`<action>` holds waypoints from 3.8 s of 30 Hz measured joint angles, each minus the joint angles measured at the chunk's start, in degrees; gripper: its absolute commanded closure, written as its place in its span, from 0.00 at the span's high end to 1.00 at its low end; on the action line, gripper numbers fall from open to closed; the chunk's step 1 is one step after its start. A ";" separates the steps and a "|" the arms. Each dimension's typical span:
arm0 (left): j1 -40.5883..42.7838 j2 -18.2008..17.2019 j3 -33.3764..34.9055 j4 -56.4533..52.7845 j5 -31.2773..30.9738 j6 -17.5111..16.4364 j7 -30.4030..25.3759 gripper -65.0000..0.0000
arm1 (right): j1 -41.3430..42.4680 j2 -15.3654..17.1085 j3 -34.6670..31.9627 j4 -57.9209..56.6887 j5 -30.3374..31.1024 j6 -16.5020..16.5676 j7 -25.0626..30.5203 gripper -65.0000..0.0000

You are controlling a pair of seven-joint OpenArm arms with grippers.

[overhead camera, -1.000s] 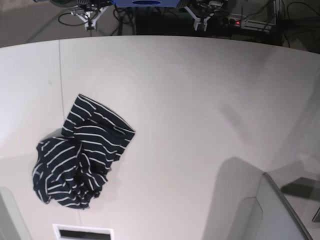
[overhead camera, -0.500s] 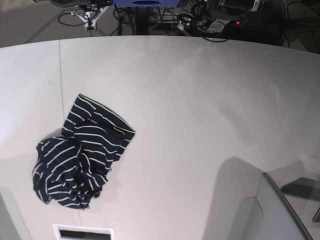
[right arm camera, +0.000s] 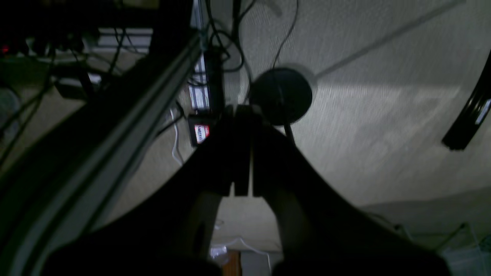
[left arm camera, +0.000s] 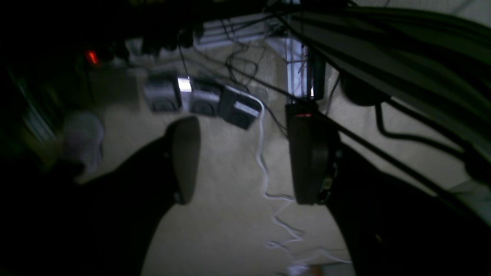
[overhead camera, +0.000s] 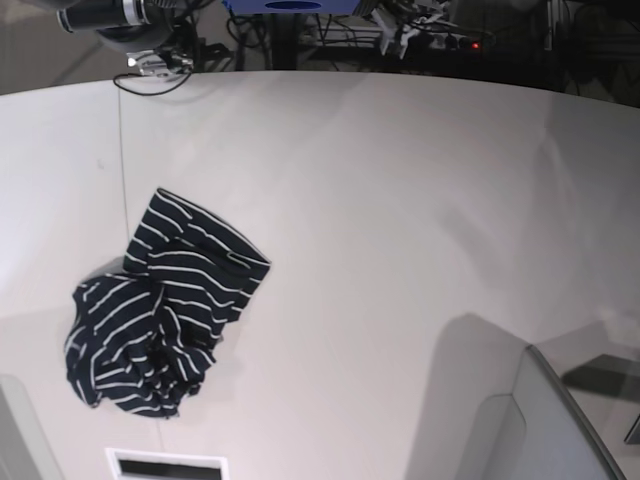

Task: Layout the t-shirt on the table in an organized manner, then fold the t-shirt properly
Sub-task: 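Raise both arms from the rest pose and swing them over the table, then move the right gripper down toward the striped shirt's edge, left gripper over the table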

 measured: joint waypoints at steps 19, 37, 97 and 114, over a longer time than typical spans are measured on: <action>-1.95 -0.74 -0.66 -0.52 2.40 0.63 1.29 0.55 | -2.99 -0.79 0.11 -0.09 0.04 -0.17 -2.64 0.00; 1.51 -2.80 0.04 7.06 2.60 -0.24 0.35 0.55 | -10.49 -0.63 0.11 3.69 0.02 -0.17 0.57 0.00; 4.81 -3.28 0.00 0.22 2.78 0.26 -8.74 0.54 | -15.50 -0.94 0.11 5.07 0.22 -0.33 1.09 0.78; 5.11 -3.54 0.00 0.37 2.64 0.26 -9.07 0.00 | -16.46 -0.92 -0.04 5.33 0.22 -0.35 1.11 0.01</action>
